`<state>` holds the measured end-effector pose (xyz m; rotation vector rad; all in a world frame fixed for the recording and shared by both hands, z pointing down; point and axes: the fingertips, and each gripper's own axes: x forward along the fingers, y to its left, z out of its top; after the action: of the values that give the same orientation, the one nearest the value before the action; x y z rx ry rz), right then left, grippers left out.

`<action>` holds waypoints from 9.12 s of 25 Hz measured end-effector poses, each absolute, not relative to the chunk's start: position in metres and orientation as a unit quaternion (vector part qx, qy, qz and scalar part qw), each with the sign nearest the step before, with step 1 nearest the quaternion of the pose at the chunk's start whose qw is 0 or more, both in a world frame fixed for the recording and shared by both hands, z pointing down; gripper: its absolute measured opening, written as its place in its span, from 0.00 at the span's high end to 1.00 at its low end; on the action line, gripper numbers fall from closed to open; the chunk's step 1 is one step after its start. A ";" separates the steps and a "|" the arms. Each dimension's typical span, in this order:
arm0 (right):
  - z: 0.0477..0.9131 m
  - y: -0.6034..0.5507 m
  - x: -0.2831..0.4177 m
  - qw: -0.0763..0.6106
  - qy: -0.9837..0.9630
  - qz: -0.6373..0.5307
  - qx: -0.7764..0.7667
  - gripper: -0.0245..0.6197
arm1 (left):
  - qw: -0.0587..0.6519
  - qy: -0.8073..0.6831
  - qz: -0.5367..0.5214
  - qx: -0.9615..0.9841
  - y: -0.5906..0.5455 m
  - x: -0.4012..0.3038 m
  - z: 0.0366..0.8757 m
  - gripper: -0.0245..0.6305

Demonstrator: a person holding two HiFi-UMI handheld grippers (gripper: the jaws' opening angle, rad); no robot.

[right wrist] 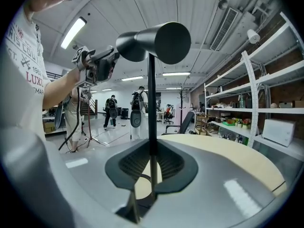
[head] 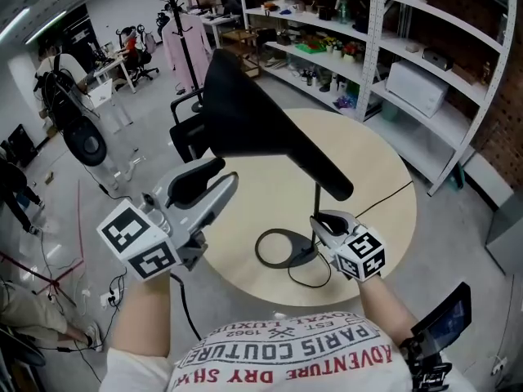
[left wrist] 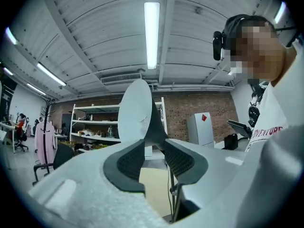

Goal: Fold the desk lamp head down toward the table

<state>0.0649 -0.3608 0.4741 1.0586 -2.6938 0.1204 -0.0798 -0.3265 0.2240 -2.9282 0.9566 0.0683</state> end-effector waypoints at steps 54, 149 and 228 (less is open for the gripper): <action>0.483 -0.356 0.054 0.123 -0.930 0.035 0.345 0.90 | 0.077 0.261 -0.009 -0.962 -0.326 -0.080 0.195 0.88; 0.479 -0.359 0.059 0.111 -0.928 0.036 0.353 0.90 | -0.127 0.266 0.084 -0.952 -0.331 -0.081 0.348 0.90; 0.481 -0.355 0.054 0.074 -0.931 0.057 0.353 0.89 | -0.350 0.180 0.242 -0.887 -0.316 -0.015 0.418 0.88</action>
<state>0.0539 -0.3547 0.4811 1.0587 -2.7953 0.1713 -0.0153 -0.3161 0.4184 -3.6511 0.7397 0.9950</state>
